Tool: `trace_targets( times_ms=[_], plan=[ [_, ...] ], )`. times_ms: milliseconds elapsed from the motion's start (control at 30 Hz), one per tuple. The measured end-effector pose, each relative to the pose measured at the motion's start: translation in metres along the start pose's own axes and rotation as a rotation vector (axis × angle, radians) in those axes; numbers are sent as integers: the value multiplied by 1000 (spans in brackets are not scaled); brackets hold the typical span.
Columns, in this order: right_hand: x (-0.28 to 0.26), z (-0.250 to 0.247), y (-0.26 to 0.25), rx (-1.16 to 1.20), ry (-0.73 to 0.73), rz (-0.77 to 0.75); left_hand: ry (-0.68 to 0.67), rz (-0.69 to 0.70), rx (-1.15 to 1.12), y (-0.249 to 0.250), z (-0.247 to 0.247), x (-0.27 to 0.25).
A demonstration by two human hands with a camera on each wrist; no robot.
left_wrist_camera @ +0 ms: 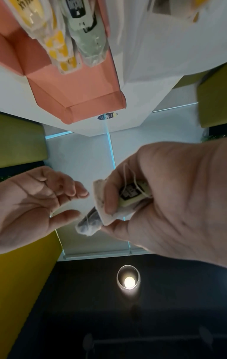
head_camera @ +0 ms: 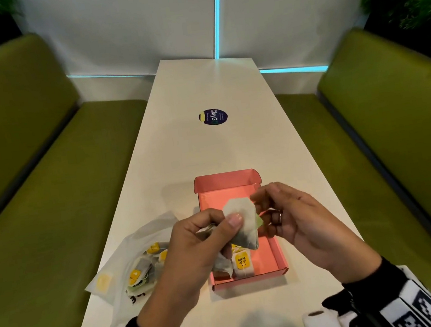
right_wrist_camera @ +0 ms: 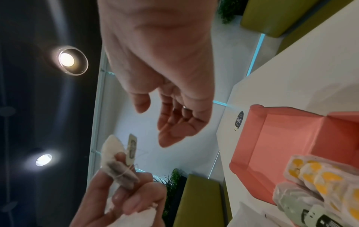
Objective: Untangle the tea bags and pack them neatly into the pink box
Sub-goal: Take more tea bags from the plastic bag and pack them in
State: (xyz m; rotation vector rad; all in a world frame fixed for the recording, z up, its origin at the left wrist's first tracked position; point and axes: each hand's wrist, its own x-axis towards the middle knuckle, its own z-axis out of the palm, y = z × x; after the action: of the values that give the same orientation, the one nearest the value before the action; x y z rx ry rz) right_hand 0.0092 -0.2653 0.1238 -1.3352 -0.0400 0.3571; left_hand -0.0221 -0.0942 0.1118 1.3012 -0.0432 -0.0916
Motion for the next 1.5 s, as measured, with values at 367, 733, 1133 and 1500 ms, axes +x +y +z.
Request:
trace_targets(
  times_ms=[367,733,1133,1500],
  plan=[
    [-11,11,-3,-161,48,-67,96,55,54,-2,4,-1],
    [-6,3,-24,80,173,-134,75,-20,2,8,-10,2],
    [3,0,-21,181,283,-47,-38,-68,-53,9,-7,0],
    [17,-12,-23,-14,98,-119,-210,-80,247,21,-7,-4]
  ],
)
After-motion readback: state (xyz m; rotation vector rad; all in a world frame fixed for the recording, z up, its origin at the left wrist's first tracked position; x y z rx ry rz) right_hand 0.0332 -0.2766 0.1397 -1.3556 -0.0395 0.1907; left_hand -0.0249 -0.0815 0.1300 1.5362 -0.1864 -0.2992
